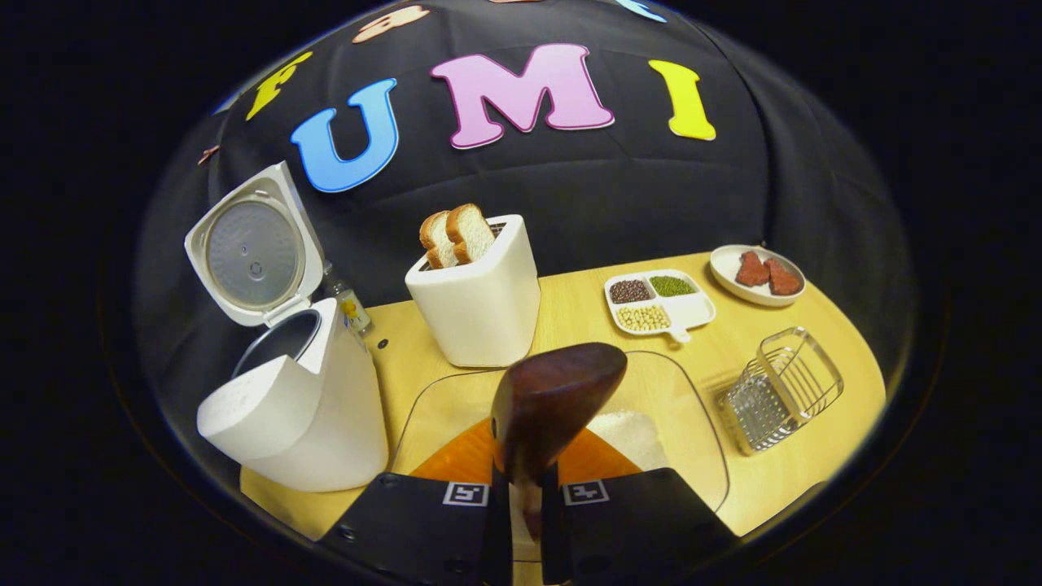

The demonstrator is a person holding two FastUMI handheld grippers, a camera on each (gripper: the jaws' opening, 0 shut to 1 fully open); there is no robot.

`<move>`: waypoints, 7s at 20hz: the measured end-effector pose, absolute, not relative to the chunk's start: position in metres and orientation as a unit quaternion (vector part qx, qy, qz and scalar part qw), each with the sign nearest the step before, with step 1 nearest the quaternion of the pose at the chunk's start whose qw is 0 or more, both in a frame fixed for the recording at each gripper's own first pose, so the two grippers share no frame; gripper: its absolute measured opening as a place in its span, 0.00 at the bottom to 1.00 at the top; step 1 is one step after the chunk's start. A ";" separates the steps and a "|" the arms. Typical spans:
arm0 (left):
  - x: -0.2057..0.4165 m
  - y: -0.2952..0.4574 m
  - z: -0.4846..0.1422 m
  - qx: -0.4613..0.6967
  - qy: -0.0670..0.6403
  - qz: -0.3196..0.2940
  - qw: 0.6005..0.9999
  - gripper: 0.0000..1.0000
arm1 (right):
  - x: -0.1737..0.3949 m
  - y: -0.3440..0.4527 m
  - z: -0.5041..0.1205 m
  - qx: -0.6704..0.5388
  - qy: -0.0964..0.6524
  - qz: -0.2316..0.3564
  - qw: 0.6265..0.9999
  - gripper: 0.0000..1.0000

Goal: Close the left gripper, press the button to open the rice cooker; take a wooden spoon from the chopstick holder with the right hand, scoop a spoonful of rice and pour it into the rice cooker, then put the wooden spoon back into the chopstick holder.

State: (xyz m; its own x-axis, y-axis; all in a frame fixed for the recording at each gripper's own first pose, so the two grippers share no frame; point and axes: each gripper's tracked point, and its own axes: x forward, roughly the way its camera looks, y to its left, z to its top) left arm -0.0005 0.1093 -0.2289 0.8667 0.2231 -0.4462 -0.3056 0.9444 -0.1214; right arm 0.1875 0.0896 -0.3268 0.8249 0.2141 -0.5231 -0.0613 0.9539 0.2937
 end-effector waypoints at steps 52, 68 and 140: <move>-0.050 0.161 -0.191 -0.132 0.169 0.181 0.960 0.98 | 0.234 0.205 -0.112 0.506 0.306 0.075 0.803 0.18; -0.042 0.193 -0.195 -0.154 0.171 0.191 0.954 0.96 | 0.289 0.323 -0.103 0.309 0.191 0.138 0.921 0.17; 0.024 -0.049 -0.127 -0.071 0.130 0.221 0.964 0.96 | 0.263 -0.182 -0.289 0.215 0.250 -0.014 0.944 0.18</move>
